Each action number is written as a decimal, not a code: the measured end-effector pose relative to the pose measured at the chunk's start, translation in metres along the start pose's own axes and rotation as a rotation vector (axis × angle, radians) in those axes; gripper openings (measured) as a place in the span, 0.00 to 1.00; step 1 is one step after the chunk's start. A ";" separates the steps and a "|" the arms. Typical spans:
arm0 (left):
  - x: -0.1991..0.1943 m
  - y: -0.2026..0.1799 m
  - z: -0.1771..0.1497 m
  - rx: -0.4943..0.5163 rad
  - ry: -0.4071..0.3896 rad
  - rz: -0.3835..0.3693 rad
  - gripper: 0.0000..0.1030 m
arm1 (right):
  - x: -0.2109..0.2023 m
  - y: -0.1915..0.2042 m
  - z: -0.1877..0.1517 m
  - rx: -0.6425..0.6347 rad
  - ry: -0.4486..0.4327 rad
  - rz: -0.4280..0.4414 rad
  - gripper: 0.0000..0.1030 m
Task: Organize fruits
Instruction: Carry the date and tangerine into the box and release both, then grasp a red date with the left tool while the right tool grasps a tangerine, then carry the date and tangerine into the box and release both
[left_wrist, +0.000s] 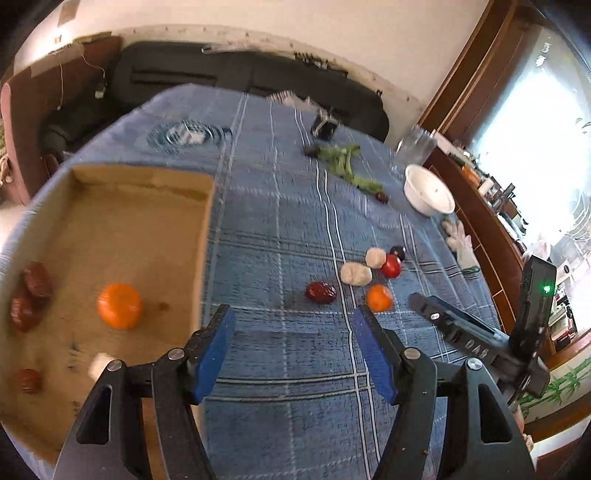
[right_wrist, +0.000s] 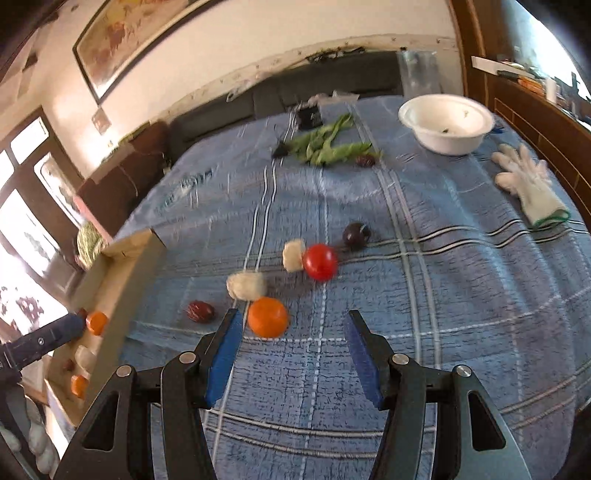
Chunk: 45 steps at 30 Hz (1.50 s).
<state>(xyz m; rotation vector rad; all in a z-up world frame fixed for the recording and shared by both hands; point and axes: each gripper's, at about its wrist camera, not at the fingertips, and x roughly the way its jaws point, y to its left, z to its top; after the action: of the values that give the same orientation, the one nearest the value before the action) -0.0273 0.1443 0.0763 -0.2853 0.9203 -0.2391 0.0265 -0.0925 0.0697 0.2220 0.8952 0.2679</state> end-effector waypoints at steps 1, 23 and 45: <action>0.007 0.000 0.000 -0.006 0.009 0.001 0.64 | 0.007 0.003 -0.002 -0.019 0.012 -0.010 0.60; 0.099 -0.032 0.002 0.106 0.063 0.038 0.41 | 0.034 -0.017 -0.004 0.003 0.026 -0.066 0.32; -0.004 -0.004 0.005 0.102 -0.078 0.048 0.31 | 0.016 0.012 -0.007 -0.068 -0.071 -0.046 0.32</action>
<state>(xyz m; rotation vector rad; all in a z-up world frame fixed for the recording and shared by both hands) -0.0260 0.1427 0.0837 -0.1773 0.8336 -0.2284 0.0284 -0.0759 0.0571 0.1470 0.8190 0.2458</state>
